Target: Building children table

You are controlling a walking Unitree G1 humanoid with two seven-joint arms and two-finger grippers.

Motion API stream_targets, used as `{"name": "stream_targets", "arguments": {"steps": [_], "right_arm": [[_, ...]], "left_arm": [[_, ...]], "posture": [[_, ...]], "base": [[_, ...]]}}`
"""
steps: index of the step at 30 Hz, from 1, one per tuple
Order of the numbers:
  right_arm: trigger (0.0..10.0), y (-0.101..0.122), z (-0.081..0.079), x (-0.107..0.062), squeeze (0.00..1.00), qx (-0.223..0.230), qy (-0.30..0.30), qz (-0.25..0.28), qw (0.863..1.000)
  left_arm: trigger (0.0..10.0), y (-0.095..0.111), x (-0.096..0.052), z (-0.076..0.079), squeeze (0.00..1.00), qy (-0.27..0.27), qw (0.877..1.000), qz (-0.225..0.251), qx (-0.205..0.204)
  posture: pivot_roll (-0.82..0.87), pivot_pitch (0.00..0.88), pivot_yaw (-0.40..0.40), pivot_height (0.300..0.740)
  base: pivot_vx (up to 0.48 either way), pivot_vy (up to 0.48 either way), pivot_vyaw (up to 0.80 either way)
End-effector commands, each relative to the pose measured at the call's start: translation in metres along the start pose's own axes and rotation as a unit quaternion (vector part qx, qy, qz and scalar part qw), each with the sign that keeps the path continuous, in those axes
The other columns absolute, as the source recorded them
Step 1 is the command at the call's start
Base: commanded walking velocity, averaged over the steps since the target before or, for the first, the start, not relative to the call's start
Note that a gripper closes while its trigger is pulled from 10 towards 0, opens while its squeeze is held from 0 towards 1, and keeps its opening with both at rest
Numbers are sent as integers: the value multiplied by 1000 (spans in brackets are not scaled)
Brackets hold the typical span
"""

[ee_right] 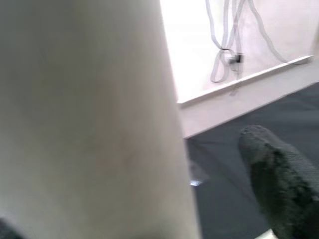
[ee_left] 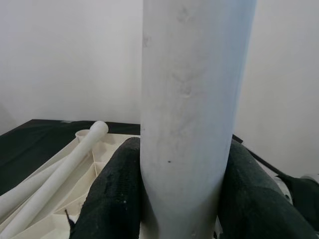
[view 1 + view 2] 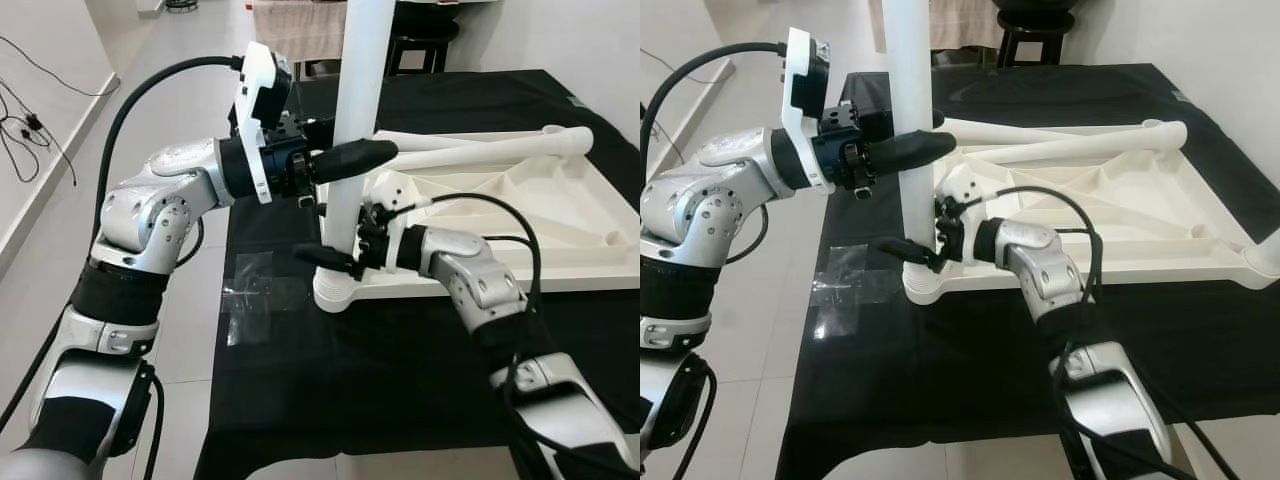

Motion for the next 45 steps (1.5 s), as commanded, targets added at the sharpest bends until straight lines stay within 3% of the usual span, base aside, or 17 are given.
{"name": "stream_targets", "arguments": {"steps": [1,2,3,11,12,13,17,19,23,24,25,26,27,29,30,31,45], "right_arm": [[2471,5,0,5,0,6,12,20,1000],[2471,5,0,5,0,6,12,20,1000],[0,5,1,5,0,12,18,24,999],[0,-1,4,4,0,21,27,24,999],[0,-2,6,4,0,23,25,25,999],[0,-4,8,3,0,25,15,27,999],[0,-5,10,3,0,26,7,27,999],[0,-12,17,0,0,21,-37,14,999],[0,-18,24,-2,0,22,-97,7,995],[0,-23,24,-1,0,26,-120,3,992],[0,-26,24,0,0,28,-135,0,990],[0,-39,25,1,0,36,-224,-8,974],[0,-39,25,1,0,36,-224,-8,974],[0,-74,-16,7,0,101,-400,-4,911],[0,-74,-16,7,0,101,-400,-4,911],[0,-79,-36,8,0,113,-438,1,892],[0,-72,-57,34,0,138,-413,20,900]], "left_arm": [[0,-10,7,11,0,-38,999,-6,-31],[0,-10,7,11,0,-38,999,-6,-31],[0,-10,6,11,0,-36,999,-5,-31],[0,-12,5,12,0,-29,999,-3,-31],[3608,-13,5,11,1000,-26,999,-2,-31],[5529,-13,5,9,1000,-19,999,-1,-31],[5686,-13,5,8,1000,-14,999,0,-32],[10000,-13,6,4,1000,-3,1000,1,-31],[10000,-13,8,1,1000,15,1000,-3,-23],[10000,-13,8,-1,745,24,999,-4,-20],[10000,-13,8,-2,745,31,999,-5,-18],[10000,-13,8,-3,0,34,999,-6,-16],[10000,-13,8,-3,0,34,999,-6,-16],[10000,-10,6,-4,0,38,999,-5,-17],[10000,-10,6,-4,0,38,999,-5,-17],[10000,-10,5,-5,0,38,999,-6,-18],[9255,-13,6,-11,0,43,999,-17,-19]], "posture": [[29,159,-1,740],[29,159,-1,740],[29,158,-4,740],[28,156,-8,740],[27,155,-8,740],[24,154,-6,740],[23,154,-4,740],[20,153,-4,740],[13,156,-9,740],[10,158,-21,740],[10,158,-21,740],[16,159,-31,740],[16,159,-31,740],[31,174,-24,740],[31,174,-24,740],[28,177,-21,740],[19,167,-4,740]], "base": [[0,0,0],[0,0,0],[0,0,0],[0,0,0],[0,0,0],[0,0,0],[0,0,0],[0,0,0],[0,0,0],[0,0,0],[0,0,0],[0,0,0],[0,0,0],[0,0,0],[0,0,0],[0,0,0],[0,0,0]]}}
Point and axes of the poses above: a point about 5 cm out from each wrist's last joint towards the gripper, its own x axis pointing out of the wrist towards the gripper, its own y axis along the axis of the wrist's last joint, z = x × y, the point moved 2 cm from there along x, pointing out of the wrist towards the gripper, and after that the axes turned 2 degrees about x, right-handed, at the moved point
